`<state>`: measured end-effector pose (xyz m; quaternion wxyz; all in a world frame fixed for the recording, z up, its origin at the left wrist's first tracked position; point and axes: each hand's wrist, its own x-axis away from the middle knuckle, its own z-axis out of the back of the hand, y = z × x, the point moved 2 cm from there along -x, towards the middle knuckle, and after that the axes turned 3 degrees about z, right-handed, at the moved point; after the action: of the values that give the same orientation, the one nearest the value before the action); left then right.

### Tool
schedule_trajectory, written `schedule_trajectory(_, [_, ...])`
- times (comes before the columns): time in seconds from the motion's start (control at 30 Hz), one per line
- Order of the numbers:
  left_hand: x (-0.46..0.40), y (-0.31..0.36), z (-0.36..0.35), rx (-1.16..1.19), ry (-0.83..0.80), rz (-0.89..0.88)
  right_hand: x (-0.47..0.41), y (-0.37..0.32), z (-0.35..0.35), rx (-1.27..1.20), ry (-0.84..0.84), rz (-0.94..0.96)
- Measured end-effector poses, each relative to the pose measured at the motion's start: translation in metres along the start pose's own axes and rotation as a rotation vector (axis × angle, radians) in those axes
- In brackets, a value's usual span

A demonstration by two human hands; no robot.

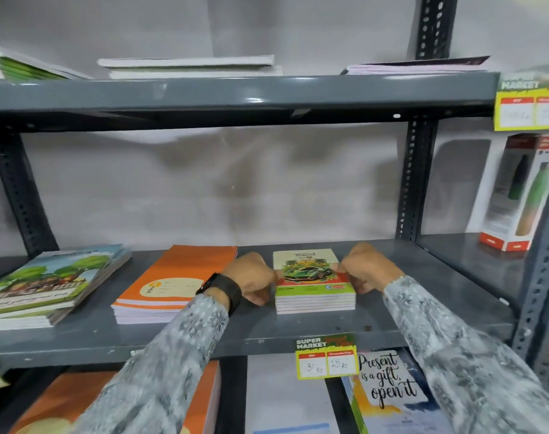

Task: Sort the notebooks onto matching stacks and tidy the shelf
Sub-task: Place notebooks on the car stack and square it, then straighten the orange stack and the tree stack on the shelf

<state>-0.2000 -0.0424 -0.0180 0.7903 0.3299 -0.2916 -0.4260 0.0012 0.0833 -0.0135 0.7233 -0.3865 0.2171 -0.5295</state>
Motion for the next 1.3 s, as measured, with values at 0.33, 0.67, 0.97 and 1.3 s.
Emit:
schedule_trajectory(0.33, [0.074, -0.184, 0.165, -0.179, 0.642, -0.359, 0.084, -0.066, -0.127, -0.015, 0.139, 0.793])
schedule_trajectory(0.67, [0.051, -0.235, 0.164, -0.039, 0.423, -0.434, 0.101, -0.058, -0.222, -0.048, 0.192, 0.664])
schedule_trajectory(0.97, [0.054, -0.239, 0.164, 0.053, 0.481, -0.436, 0.109, -0.054, -0.232, -0.049, 0.326, 0.763])
schedule_trajectory(1.3, [0.057, -0.244, 0.165, 0.206, 0.597, -0.400, 0.110, -0.048, -0.234, -0.101, 0.458, 0.771])
